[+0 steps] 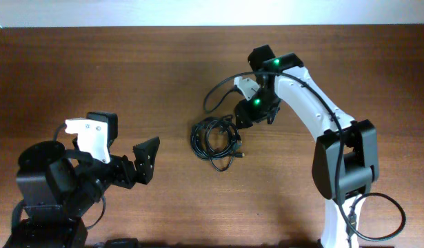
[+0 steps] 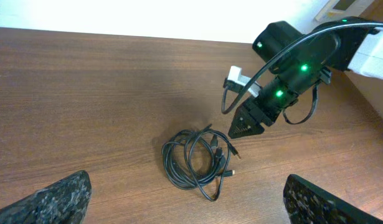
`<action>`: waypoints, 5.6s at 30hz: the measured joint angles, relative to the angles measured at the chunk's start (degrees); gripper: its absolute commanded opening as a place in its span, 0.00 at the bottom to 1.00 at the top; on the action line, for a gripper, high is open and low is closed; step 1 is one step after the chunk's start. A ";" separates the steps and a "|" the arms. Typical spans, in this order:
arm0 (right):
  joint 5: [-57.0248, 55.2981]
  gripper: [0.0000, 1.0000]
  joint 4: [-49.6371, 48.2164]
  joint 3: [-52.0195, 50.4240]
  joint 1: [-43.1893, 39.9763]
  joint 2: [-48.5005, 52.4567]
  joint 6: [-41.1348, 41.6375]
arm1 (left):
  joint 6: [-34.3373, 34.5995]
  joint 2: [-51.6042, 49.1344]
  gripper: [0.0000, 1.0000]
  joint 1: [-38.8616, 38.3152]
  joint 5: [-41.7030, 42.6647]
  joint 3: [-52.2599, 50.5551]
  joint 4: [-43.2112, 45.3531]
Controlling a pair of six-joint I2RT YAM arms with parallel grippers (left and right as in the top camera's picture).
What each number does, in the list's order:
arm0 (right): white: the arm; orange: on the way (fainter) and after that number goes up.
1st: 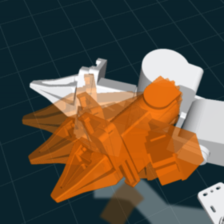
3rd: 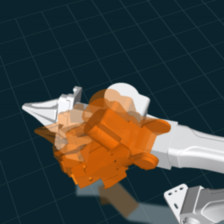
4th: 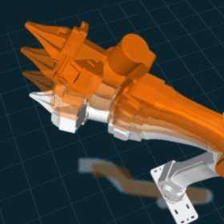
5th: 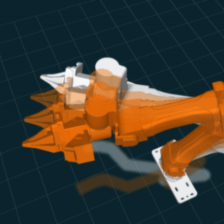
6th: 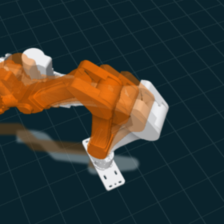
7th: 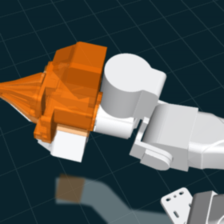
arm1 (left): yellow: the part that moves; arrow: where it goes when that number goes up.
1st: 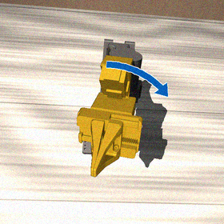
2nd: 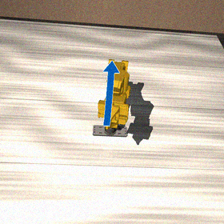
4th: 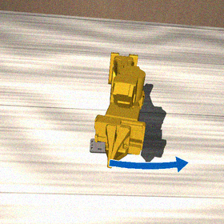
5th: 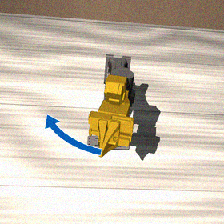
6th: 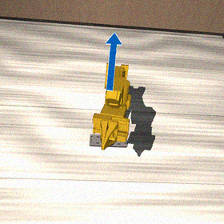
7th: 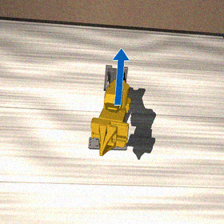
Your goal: Untangle cables
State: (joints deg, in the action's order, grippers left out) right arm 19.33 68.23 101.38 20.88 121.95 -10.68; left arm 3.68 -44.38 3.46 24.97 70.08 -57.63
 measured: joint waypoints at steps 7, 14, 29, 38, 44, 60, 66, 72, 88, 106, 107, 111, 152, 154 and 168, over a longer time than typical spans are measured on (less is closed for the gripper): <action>-0.74 0.04 -1.09 -0.02 8.61 0.04 -1.20 | 0.00 0.00 0.99 0.00 0.00 0.00 -0.02; -2.16 0.48 -2.12 -0.02 9.05 0.04 -1.05 | 0.00 0.00 0.99 0.00 0.00 0.00 -0.09; -4.20 0.04 -7.10 -3.82 9.05 0.04 1.73 | 0.00 0.00 0.99 0.00 0.00 0.00 -0.13; -1.25 0.04 2.89 23.47 9.05 -0.81 1.70 | 0.00 0.00 0.99 0.00 -0.39 0.00 -0.13; -0.81 0.04 7.78 46.71 9.05 -1.25 3.32 | -0.55 -3.58 0.99 0.00 0.74 0.00 -0.07; 28.81 0.04 4.15 71.58 9.18 -2.34 32.35 | -10.97 -8.28 0.99 -0.02 0.85 0.00 10.62; 24.44 0.04 -1.97 71.97 8.31 -2.34 33.22 | -11.28 -13.88 0.99 -0.02 17.05 0.00 7.43; 19.43 0.04 -1.88 71.97 6.10 -2.34 33.31 | -11.65 -13.92 0.99 -0.02 22.40 0.00 7.80; 2.43 0.04 -0.61 71.97 11.80 -2.34 48.41 | -2.95 -19.98 0.00 -18.56 5.09 0.00 22.62; 12.48 0.04 -5.18 71.97 13.46 -2.34 58.64 | 2.01 -12.94 0.00 -19.80 -13.55 0.00 21.07; 13.92 0.04 -6.25 72.00 13.46 -2.34 60.04 | 2.43 -12.94 0.00 -19.87 -15.23 0.00 21.11; 16.15 0.04 -4.96 72.00 10.08 -2.34 58.23 | 3.74 -12.94 0.00 -19.85 -19.45 0.00 20.31; -18.99 0.63 -13.81 2.32 -27.76 -2.05 35.65 | 3.02 -2.67 0.11 -20.04 -21.27 0.00 13.66; -19.37 0.55 -19.78 -0.61 -27.76 -1.99 30.03 | 2.99 -2.67 0.11 -20.04 -21.24 0.00 13.51; -14.21 0.04 -31.45 -7.48 -27.76 -2.01 26.95 | 3.04 -2.67 0.10 -20.04 -20.46 0.00 12.07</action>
State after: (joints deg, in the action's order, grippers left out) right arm 5.13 36.77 93.91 -6.87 119.94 16.27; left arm 6.72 -47.05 -16.58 4.51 70.08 -45.56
